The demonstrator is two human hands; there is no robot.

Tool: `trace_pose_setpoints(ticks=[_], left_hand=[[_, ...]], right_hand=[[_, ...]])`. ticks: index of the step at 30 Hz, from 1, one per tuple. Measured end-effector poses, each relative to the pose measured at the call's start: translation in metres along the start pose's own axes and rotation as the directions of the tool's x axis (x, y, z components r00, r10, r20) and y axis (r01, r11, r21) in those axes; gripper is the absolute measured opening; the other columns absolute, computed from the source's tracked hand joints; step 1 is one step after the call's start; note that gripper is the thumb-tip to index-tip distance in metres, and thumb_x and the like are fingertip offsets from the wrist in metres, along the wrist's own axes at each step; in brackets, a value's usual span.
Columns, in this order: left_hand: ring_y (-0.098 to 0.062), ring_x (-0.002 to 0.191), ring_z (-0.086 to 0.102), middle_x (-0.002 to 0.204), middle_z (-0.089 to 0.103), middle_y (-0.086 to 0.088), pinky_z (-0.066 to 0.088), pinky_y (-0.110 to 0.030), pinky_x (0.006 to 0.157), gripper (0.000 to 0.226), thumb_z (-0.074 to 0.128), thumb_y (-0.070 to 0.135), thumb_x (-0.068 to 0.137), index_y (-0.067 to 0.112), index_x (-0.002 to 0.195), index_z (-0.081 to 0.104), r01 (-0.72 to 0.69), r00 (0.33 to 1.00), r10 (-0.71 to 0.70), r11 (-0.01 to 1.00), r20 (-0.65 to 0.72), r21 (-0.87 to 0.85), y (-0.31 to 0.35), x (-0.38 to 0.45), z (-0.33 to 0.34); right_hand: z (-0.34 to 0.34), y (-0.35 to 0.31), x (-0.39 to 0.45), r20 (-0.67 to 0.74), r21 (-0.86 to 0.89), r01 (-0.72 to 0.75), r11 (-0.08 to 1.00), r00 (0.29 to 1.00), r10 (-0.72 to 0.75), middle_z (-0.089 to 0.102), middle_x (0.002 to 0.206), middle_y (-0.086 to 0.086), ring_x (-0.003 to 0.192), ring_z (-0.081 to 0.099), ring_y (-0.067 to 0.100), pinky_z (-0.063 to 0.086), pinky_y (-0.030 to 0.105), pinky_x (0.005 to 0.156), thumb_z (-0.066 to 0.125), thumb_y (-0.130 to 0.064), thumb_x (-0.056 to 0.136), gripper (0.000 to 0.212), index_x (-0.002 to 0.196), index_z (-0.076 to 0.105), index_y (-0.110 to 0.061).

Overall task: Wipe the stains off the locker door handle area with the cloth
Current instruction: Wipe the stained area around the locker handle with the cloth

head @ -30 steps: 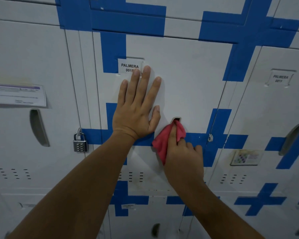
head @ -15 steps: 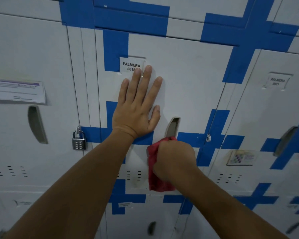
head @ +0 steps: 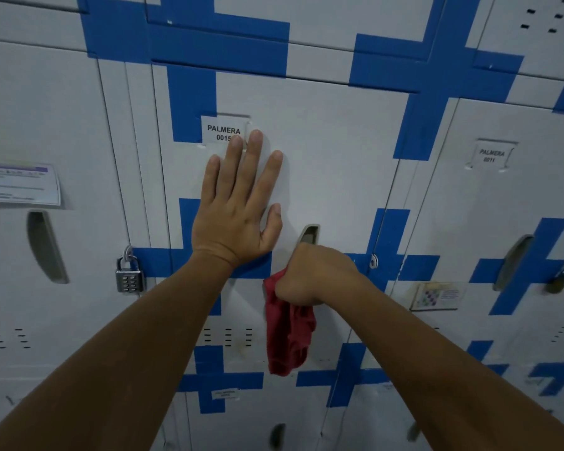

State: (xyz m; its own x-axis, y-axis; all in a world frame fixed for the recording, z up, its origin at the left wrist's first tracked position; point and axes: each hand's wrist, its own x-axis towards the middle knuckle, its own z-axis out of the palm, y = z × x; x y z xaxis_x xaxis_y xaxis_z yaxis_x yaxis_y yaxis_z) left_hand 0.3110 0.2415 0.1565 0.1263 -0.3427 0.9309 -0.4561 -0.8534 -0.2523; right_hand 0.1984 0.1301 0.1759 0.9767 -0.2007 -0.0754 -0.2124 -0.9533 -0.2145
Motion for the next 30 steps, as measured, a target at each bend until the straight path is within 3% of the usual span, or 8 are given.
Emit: trace_pose_setpoints(ticks=[4,5,7,11,16,23,28,30], left_hand=[[-0.038,0.152,0.013,0.164,0.017,-0.021,0.006,-0.051,0.124,0.073,0.04,0.04,0.095,0.013,0.159,0.018,0.001,1.0,-0.001,1.0,0.009,0.0,0.002,-0.001,-0.001],[-0.038,0.152,0.012,0.164,0.016,-0.02,0.005,-0.051,0.124,0.073,0.04,0.04,0.095,0.013,0.159,0.017,0.001,1.0,-0.001,1.0,0.015,0.001,0.002,-0.001,-0.001],[-0.038,0.152,0.011,0.164,0.015,-0.02,0.004,-0.051,0.124,0.073,0.04,0.041,0.095,0.013,0.159,0.016,0.003,1.0,-0.004,1.0,0.02,0.007,0.002,-0.001,-0.001],[-0.038,0.152,0.012,0.164,0.017,-0.02,0.005,-0.051,0.124,0.072,0.04,0.04,0.095,0.012,0.159,0.02,0.006,1.0,-0.006,1.0,0.013,0.013,0.002,0.0,-0.001],[-0.039,0.151,0.013,0.163,0.018,-0.021,0.005,-0.051,0.124,0.072,0.04,0.04,0.095,0.011,0.158,0.021,0.004,1.0,-0.004,1.0,0.004,0.014,0.002,-0.001,0.0],[-0.039,0.151,0.013,0.162,0.02,-0.023,0.008,-0.053,0.123,0.071,0.039,0.04,0.095,0.011,0.158,0.022,0.005,1.0,-0.005,1.0,0.011,0.01,0.002,0.0,-0.002],[-0.039,0.152,0.014,0.163,0.019,-0.021,0.008,-0.053,0.123,0.072,0.038,0.041,0.095,0.011,0.158,0.021,0.006,1.0,-0.007,1.0,0.026,0.022,0.002,0.001,-0.002],[-0.039,0.152,0.014,0.163,0.018,-0.021,0.007,-0.052,0.124,0.072,0.038,0.041,0.095,0.012,0.159,0.019,0.008,0.999,-0.009,1.0,0.031,0.021,0.002,0.0,-0.002]], right_hand=[[0.006,0.003,-0.009,-0.011,-0.103,0.067,0.992,0.998,-0.068,0.06,0.074,0.004,0.071,0.06,0.02,0.052,0.033,0.063,0.056,-0.027,0.082,0.013,0.072,0.056,-0.018],[0.015,0.007,-0.012,0.024,-0.164,0.084,0.983,0.996,-0.081,0.064,0.089,0.006,0.084,0.063,0.023,0.055,0.037,0.075,0.057,-0.028,0.088,0.009,0.086,0.061,-0.019],[0.04,0.019,-0.018,0.088,-0.277,0.067,0.959,0.995,-0.044,0.06,0.119,0.008,0.109,0.058,0.027,0.045,0.043,0.1,0.055,-0.031,0.096,0.038,0.13,0.048,-0.016],[0.081,0.042,-0.025,-0.192,-0.331,0.12,0.936,0.962,-0.192,0.064,0.117,0.005,0.102,0.065,0.025,0.036,0.045,0.108,0.049,-0.032,0.1,0.063,0.15,0.018,-0.009],[0.094,0.046,-0.021,-0.26,-0.259,0.158,0.953,0.939,-0.226,0.06,0.128,0.007,0.107,0.064,0.025,0.04,0.042,0.105,0.046,-0.04,0.1,0.077,0.154,-0.001,-0.01],[0.082,0.043,-0.011,-0.337,-0.277,0.161,0.947,0.907,-0.252,0.066,0.107,0.002,0.09,0.066,0.021,0.048,0.031,0.087,0.042,-0.038,0.102,0.056,0.147,0.027,-0.009],[0.068,0.04,-0.005,-0.205,-0.215,0.082,0.973,0.97,-0.127,0.062,0.114,0.005,0.106,0.061,0.026,0.048,0.037,0.089,0.05,-0.03,0.098,0.036,0.13,0.044,-0.013],[0.058,0.04,-0.008,-0.093,-0.32,0.082,0.944,0.989,-0.118,0.06,0.117,0.006,0.107,0.06,0.027,0.047,0.039,0.092,0.053,-0.03,0.097,0.043,0.135,0.04,-0.013]])
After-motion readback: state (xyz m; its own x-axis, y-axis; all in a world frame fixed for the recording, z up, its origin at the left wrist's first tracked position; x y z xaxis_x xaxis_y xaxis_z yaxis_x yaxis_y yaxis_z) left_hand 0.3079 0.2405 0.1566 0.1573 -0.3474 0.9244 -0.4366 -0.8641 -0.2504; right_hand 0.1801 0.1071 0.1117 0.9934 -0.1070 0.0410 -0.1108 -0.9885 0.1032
